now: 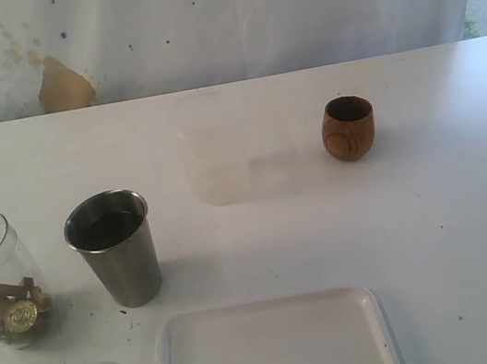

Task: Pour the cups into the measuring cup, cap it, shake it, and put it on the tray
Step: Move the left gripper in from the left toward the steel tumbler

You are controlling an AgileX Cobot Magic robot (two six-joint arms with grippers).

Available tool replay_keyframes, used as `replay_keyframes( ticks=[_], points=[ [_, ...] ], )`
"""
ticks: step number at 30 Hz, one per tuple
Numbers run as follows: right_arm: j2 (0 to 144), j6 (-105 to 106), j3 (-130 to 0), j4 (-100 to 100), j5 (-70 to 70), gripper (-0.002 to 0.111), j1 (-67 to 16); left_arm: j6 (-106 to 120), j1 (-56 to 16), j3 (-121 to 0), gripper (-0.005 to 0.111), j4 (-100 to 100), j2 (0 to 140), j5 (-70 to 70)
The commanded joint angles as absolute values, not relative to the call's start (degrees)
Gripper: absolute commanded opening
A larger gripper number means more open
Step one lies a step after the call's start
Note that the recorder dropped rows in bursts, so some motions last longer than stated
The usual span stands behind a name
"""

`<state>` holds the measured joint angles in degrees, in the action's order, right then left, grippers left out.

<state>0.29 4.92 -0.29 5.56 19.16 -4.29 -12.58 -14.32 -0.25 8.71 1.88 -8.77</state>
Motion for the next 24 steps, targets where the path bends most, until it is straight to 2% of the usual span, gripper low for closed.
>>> replay_keyframes(
  ticks=[1,9,16,24],
  points=[
    [0.0,4.68,0.0,5.02,19.31,0.0,-3.98,-14.27,-14.78,0.0,0.073,5.63,8.71,-18.64],
    [0.0,4.68,0.0,5.02,19.31,0.0,-3.98,-33.46,-14.78,-1.99,0.069,-30.67,30.6,-32.69],
    [0.0,4.68,0.0,5.02,19.31,0.0,-3.98,-33.19,-15.02,-5.17,0.069,-36.13,51.1,-45.1],
    [0.0,4.68,0.0,5.02,19.31,0.0,-3.98,-29.95,-17.63,-7.75,0.069,-40.16,67.79,-46.96]
  ],
)
